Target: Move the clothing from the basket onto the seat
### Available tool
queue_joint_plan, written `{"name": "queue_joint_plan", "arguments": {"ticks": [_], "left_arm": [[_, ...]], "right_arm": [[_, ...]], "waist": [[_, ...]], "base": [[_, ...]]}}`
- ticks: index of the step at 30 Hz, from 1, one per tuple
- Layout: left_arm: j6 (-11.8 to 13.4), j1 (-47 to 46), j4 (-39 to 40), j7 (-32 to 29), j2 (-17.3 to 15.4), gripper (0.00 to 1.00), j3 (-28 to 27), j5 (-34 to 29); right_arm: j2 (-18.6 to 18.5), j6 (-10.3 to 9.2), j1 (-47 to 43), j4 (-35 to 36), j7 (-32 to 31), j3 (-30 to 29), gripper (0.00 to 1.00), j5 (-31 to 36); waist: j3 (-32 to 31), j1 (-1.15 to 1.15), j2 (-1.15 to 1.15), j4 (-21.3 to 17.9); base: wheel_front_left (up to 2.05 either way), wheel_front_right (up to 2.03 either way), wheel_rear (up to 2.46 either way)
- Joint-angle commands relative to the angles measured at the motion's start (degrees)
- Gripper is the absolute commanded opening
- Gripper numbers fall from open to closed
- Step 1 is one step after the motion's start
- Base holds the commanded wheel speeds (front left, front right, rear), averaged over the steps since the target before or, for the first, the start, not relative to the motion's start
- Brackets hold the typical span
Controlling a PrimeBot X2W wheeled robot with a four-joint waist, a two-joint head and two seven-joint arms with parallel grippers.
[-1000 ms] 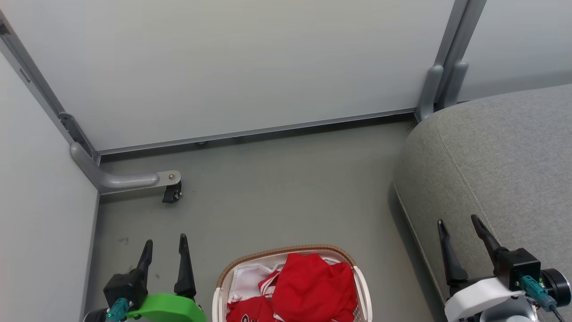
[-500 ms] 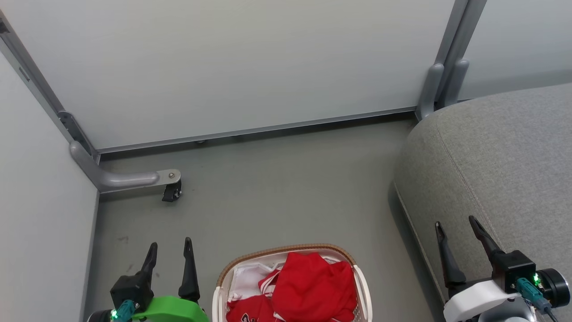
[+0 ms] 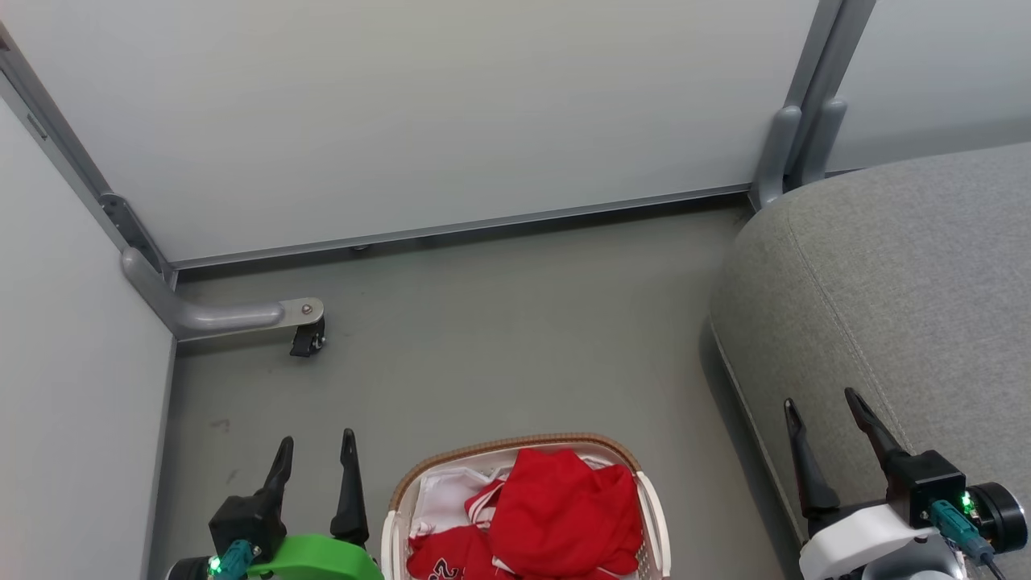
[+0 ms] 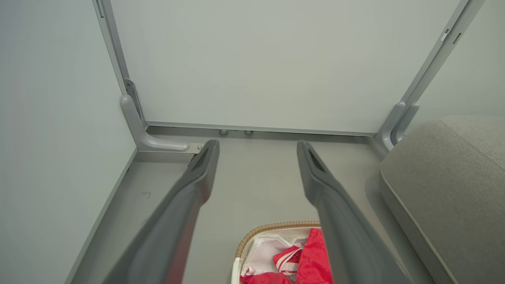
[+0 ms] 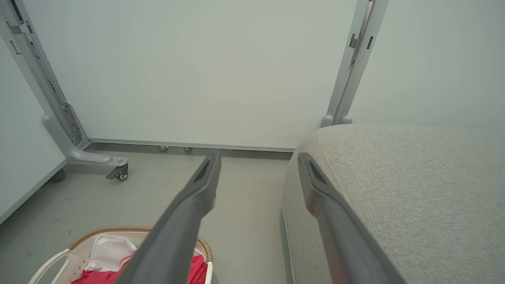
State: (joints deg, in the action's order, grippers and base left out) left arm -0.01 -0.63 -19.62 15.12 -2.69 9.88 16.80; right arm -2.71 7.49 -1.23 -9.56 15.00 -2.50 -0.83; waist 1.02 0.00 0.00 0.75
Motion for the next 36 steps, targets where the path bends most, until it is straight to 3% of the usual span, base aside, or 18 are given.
{"name": "queue_joint_plan", "arguments": {"ticks": [1,8,26,36], "left_arm": [[0.0,-0.7,-0.1,0.1,-0.4,1.00,0.5,-0.4],[-0.6,-4.8,-3.0,0.1,-0.3,1.00,4.7,-3.2],[-3.5,-24.7,-33.0,-0.6,-0.4,1.00,18.9,-6.5],[-3.5,-32.4,-43.7,-2.7,-0.5,1.00,21.3,-4.8]], "right_arm": [[-0.3,0.00,-0.1,0.3,0.3,0.1,1.00,0.4],[-0.3,0.00,3.0,1.2,0.3,0.6,1.00,0.6],[-0.3,-0.01,13.7,2.5,0.3,3.5,1.00,-2.5],[-0.2,-0.01,18.5,3.4,0.3,6.0,1.00,-6.0]], "waist": [[0.6,0.00,0.00,-0.1],[6.1,0.00,0.00,-1.5],[26.8,0.00,0.00,-11.1],[35.8,0.00,0.00,-16.1]], "base": [[0.00,0.00,0.00],[0.00,0.00,0.00],[0.00,0.00,0.00],[0.00,0.00,0.00]]}}
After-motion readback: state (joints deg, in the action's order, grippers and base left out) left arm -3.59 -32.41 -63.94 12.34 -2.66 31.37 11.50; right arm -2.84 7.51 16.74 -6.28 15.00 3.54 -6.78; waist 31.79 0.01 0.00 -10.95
